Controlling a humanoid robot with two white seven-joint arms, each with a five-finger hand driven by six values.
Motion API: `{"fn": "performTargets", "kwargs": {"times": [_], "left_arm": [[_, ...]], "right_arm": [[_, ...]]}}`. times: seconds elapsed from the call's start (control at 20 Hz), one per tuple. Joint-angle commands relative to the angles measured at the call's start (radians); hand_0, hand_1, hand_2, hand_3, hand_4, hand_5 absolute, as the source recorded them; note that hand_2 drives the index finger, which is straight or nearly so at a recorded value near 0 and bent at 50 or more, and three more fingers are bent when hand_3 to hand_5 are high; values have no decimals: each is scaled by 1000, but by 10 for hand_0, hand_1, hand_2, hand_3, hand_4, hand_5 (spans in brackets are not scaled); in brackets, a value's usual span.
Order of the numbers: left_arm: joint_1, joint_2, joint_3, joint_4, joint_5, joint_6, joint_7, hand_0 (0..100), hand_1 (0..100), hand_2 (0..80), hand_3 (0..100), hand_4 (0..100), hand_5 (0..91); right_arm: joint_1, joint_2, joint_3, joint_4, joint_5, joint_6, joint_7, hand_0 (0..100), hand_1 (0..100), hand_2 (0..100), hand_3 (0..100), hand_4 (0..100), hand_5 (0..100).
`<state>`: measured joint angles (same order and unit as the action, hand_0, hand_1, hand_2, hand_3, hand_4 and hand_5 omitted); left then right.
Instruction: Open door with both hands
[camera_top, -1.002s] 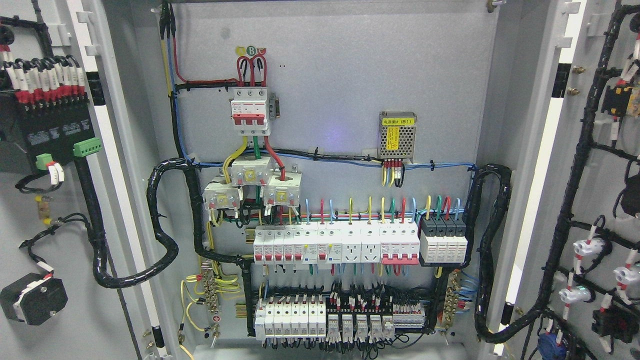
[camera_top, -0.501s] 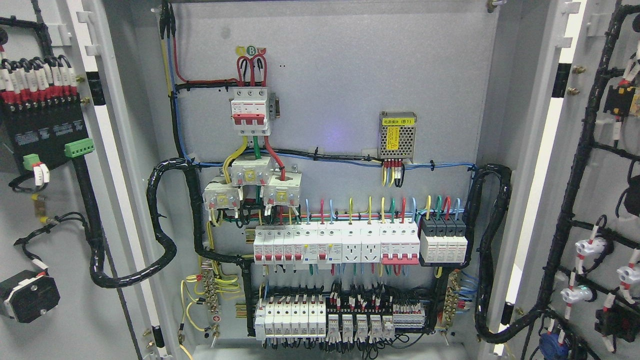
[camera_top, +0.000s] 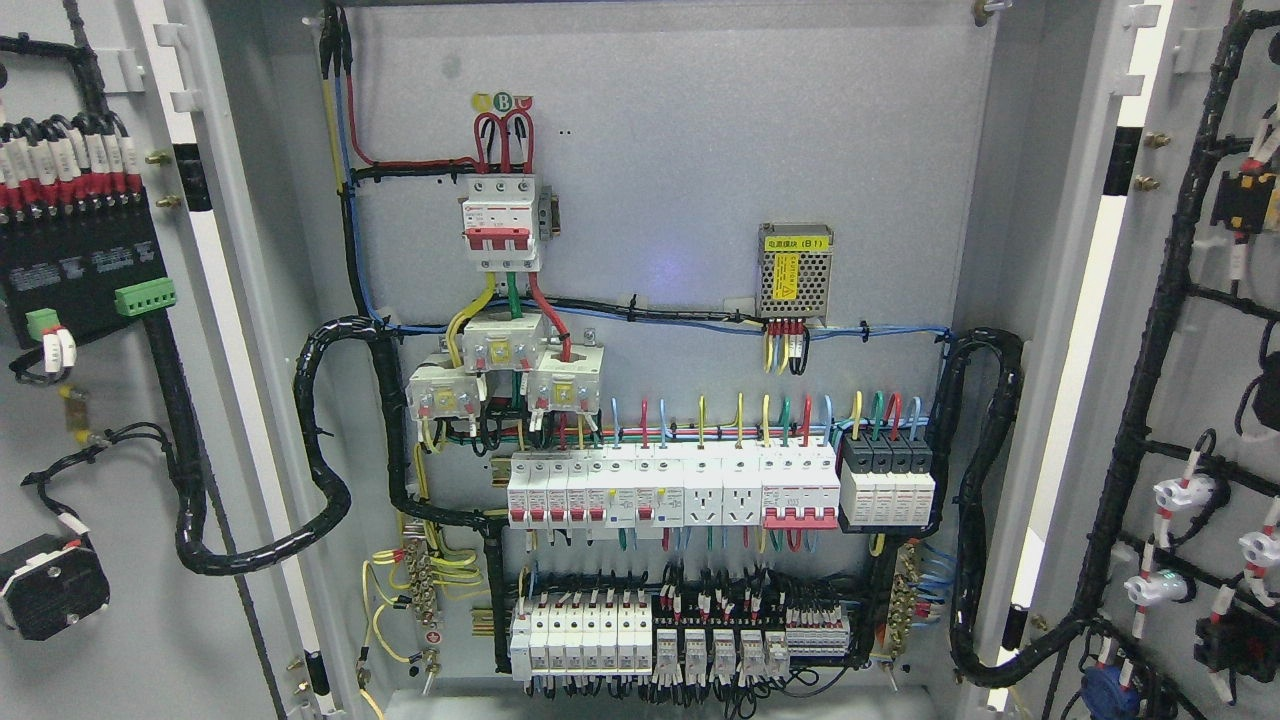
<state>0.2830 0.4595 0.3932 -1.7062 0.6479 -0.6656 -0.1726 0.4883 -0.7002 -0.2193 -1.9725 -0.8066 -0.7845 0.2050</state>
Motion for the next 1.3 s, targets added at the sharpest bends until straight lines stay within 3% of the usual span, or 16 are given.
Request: {"fn": "performTargets", "kwargs": {"times": [0.0, 1.25], "left_arm": [[-57, 22, 21, 105, -1, 73, -1, 0, 0, 0, 0, 31, 0], [-235, 76, 64, 276, -1, 236, -1, 0, 0, 0, 0, 31, 0]], "right_arm": [[9, 4, -18, 0, -3, -79, -1, 106, 0, 0, 0, 0, 0], [67, 10, -51, 7, -56, -78, -3, 107, 0, 0, 0, 0, 0]]}}
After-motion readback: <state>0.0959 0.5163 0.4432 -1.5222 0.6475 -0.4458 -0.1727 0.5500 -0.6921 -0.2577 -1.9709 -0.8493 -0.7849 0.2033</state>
